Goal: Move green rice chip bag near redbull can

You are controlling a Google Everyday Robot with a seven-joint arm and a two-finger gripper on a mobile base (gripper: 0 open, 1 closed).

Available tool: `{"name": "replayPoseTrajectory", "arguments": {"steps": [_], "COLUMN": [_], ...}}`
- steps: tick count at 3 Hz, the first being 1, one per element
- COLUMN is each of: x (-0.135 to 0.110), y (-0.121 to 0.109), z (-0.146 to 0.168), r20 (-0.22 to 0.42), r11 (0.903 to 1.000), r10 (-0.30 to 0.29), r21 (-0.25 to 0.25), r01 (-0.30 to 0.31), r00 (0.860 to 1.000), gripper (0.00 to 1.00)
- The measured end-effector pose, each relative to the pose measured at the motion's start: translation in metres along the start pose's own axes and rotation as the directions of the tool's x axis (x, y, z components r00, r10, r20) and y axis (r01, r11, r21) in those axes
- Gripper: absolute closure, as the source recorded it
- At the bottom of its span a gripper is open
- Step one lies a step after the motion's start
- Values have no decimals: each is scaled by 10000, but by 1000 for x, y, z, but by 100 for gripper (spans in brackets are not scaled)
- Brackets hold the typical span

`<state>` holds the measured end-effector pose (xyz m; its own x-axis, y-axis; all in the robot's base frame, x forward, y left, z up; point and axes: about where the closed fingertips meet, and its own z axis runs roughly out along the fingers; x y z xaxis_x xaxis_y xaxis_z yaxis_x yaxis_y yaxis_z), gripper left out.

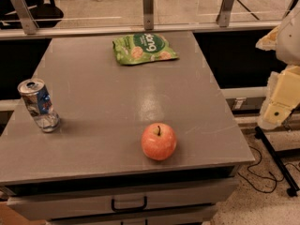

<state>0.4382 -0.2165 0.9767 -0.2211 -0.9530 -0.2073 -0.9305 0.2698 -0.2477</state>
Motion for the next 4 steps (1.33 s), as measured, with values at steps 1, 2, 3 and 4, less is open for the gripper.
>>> {"name": "replayPoseTrajectory", "arguments": {"steps": [1, 2, 3, 4], "x": [0, -7, -53, -122], "y": [0, -6, -34, -79], "z": [0, 8, 26, 39], "r20": [2, 192, 1430, 2802], "r11": [10000, 9999, 9987, 9940], "r10": [0, -38, -518, -1010], "r21": [1, -136, 85, 679], "r01": [0, 41, 511, 852], "r00": [10000, 9998, 9884, 9546], "gripper": [0, 0, 0, 0]}}
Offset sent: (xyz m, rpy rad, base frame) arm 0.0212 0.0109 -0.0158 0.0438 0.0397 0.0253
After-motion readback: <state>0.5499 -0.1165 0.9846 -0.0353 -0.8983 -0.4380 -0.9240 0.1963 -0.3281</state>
